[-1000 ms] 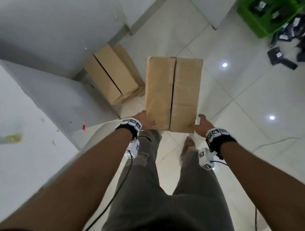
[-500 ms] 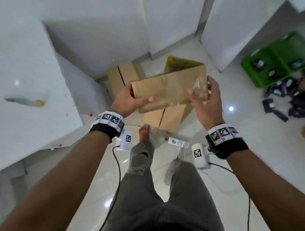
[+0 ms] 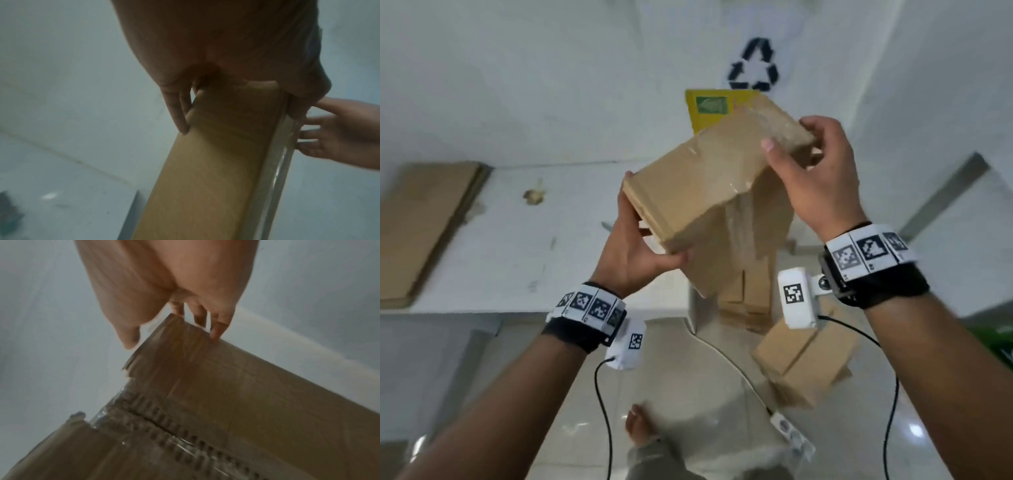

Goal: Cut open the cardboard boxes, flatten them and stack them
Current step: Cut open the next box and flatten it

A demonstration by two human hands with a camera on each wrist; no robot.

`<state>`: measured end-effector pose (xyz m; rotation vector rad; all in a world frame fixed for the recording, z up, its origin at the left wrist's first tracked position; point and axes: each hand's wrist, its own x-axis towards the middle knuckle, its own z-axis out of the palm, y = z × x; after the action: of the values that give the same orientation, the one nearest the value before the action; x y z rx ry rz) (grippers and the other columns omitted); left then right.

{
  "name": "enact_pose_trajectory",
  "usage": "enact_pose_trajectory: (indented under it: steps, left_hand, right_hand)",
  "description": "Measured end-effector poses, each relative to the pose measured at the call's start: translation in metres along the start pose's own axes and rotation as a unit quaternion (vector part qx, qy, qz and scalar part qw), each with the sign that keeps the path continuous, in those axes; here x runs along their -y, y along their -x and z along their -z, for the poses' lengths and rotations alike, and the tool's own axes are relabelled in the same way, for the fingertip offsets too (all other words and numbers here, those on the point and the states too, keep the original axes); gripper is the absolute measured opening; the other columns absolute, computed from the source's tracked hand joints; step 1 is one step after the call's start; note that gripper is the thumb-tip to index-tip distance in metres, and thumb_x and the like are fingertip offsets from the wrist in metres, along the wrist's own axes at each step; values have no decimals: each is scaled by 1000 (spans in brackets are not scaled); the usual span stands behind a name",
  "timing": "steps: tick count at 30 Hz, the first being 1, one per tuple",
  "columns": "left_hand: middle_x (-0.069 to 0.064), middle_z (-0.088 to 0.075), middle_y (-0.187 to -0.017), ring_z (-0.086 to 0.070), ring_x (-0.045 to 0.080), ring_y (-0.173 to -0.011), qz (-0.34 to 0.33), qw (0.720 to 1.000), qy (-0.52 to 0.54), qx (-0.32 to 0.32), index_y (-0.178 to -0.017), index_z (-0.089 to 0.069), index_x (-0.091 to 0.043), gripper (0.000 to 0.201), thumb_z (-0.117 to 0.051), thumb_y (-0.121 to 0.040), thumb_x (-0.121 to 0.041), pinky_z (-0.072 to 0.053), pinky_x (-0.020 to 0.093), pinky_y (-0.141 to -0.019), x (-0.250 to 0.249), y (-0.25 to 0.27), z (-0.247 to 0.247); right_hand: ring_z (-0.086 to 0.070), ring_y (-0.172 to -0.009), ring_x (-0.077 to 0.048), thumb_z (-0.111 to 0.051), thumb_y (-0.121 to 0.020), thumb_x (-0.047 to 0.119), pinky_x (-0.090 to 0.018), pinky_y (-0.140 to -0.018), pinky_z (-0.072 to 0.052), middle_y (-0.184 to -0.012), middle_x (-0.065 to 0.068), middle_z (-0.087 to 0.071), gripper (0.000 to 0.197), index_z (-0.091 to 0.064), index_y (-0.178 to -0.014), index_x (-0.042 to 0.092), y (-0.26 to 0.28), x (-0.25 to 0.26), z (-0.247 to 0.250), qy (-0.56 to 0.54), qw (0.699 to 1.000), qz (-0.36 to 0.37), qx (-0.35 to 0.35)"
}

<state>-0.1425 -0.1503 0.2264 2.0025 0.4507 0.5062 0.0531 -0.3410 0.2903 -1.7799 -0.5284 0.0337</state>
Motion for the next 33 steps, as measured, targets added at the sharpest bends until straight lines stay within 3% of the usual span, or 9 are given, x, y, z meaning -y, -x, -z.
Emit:
enact_pose_trajectory:
  steps: [5,8,12,16,19,22,26,30,33]
  left_hand:
    - [9,-64,-135,-65,28,-121,83,982,113,-127,-144,-44,-17,99,-90,-60,-42,-59,46,-91,70,7,145]
    - [8,-69,-126,-71,25,-111,142,964,154,-163,-136,-52,-15,86,-81,-62,-46,-61,40,-79,105,15,223]
    - [4,-75,-114,-74,25,-101,210,941,181,-195,-123,-62,-16,71,-76,-64,-53,-60,33,-71,156,19,302]
    - [3,-75,-113,-74,29,-100,277,908,216,-226,-128,-64,-16,56,-72,-87,-53,-60,34,-73,218,-1,339]
    - [15,-66,-132,-72,30,-109,326,872,273,-243,-144,-48,-10,89,-81,-79,-61,-60,36,-82,268,-25,351]
    - [11,-65,-127,-69,24,-111,348,867,234,-270,-142,-41,-10,86,-87,-78,-46,-59,44,-93,302,-52,353]
    - [0,-64,-132,-66,22,-116,404,890,112,-177,-144,-38,-26,102,-93,-61,-46,-59,49,-93,345,-75,369]
    - [7,-57,-140,-63,29,-116,537,843,15,-19,-148,-30,-24,90,-88,-79,-37,-59,42,-80,385,-88,383]
    - [15,-42,-154,-49,36,-135,516,851,-96,-20,-157,-19,-13,108,-89,-78,-32,-49,47,-102,402,-96,384]
  right_hand:
    - [-55,-128,-10,-79,-83,48,-25,-107,-44,-145,4,-53,71,-47,-141,22,-5,47,-152,-27,987,47,152]
    - [-48,-135,-14,-81,-74,60,-29,-109,-37,-151,3,-46,93,-38,-149,26,3,39,-234,82,964,15,251]
    - [-61,-110,-14,-78,-68,68,-32,-93,-48,-134,5,-60,95,-40,-146,29,27,14,-317,116,925,-86,352]
    - [-63,-107,-17,-75,-78,62,-36,-93,-51,-128,4,-63,79,-41,-141,29,45,-3,-380,99,928,-129,336]
    - [-62,-98,-20,-73,-84,57,-33,-85,-51,-114,1,-62,72,-36,-136,25,44,-13,-432,99,930,-173,309]
    - [-65,-94,-27,-67,-90,52,-40,-86,-54,-115,-6,-65,57,-33,-128,27,28,-20,-485,124,927,-184,304]
    - [-58,-80,-15,-59,-94,31,-29,-71,-43,-112,-1,-59,54,-34,-141,23,-5,-32,-552,164,891,-174,386]
    - [-59,-117,-32,-58,-96,22,-35,-91,-49,-136,-12,-57,65,-26,-152,14,-24,-66,-595,247,818,-143,499]
    - [-58,-122,-29,-63,-93,44,-41,-101,-48,-141,-6,-55,75,-26,-155,24,-27,-93,-594,246,802,-170,517]
